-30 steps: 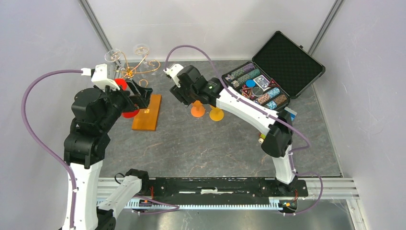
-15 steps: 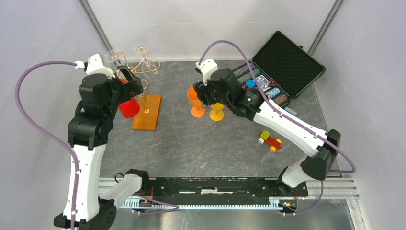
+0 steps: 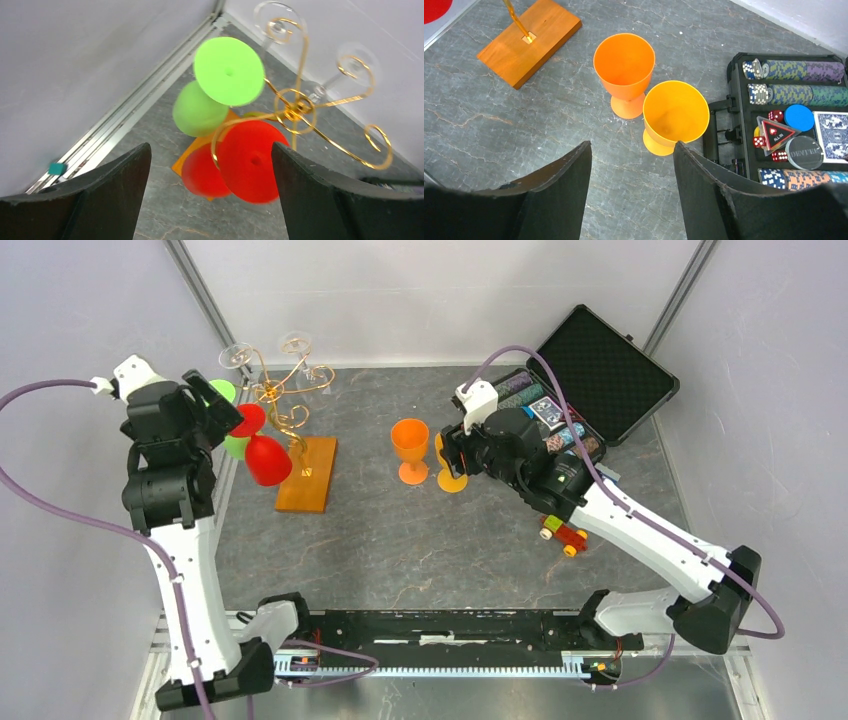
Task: Take the wine glass off the wine glass rack
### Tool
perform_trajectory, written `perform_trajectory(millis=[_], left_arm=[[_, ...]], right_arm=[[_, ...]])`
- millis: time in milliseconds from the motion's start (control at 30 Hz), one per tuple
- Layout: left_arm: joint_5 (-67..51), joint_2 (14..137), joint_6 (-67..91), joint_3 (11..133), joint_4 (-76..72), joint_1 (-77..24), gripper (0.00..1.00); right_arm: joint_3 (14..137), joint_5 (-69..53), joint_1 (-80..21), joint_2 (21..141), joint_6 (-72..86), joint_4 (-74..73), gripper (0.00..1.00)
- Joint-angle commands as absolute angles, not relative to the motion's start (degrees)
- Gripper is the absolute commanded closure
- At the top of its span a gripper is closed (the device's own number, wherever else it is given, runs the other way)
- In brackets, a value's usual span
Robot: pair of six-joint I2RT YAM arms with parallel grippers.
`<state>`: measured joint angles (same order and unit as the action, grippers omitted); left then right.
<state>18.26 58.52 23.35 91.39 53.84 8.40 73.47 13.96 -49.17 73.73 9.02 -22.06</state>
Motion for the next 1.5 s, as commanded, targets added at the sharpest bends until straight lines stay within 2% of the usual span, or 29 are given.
perform_trajectory(millis=[0,167,400,633,867,1133,1367,1467], left_arm=[[9.82,62.13,24.98,92.91,52.55,17.14,0.07],[-7.03,65.33,30.59,90.02,46.60,27.92,0.06],[-20.44,65.16,39.63,81.29,33.50,35.56,0.07],[-27.38,66.13,43.36,79.20,29.24,37.33,0.24],[-31.87,68.00,48.23,81.50,29.53,37.35,0.49],[-31.81,68.25,47.75,82.16,32.79,37.38,0.62],[-27.86,66.00,45.62,81.23,35.37,37.34,0.67],[-26.53,65.66,45.58,80.89,35.35,37.35,0.76]], right_arm=[[70.48,12.37,-48.75,70.83,9.91,-18.51,0.34],[68.49,11.60,-48.52,69.27,10.46,-17.92,0.34],[65.11,11.88,-48.34,66.81,10.75,-15.37,0.34],[61.25,13.62,-47.91,65.61,9.87,-13.50,0.34],[55.16,17.34,-46.88,62.01,9.56,-11.30,0.34],[52.17,18.28,-45.88,59.98,8.75,-9.57,0.35],[50.98,18.06,-45.23,59.28,7.89,-8.90,0.35],[50.39,18.10,-44.84,58.93,7.73,-8.53,0.35]])
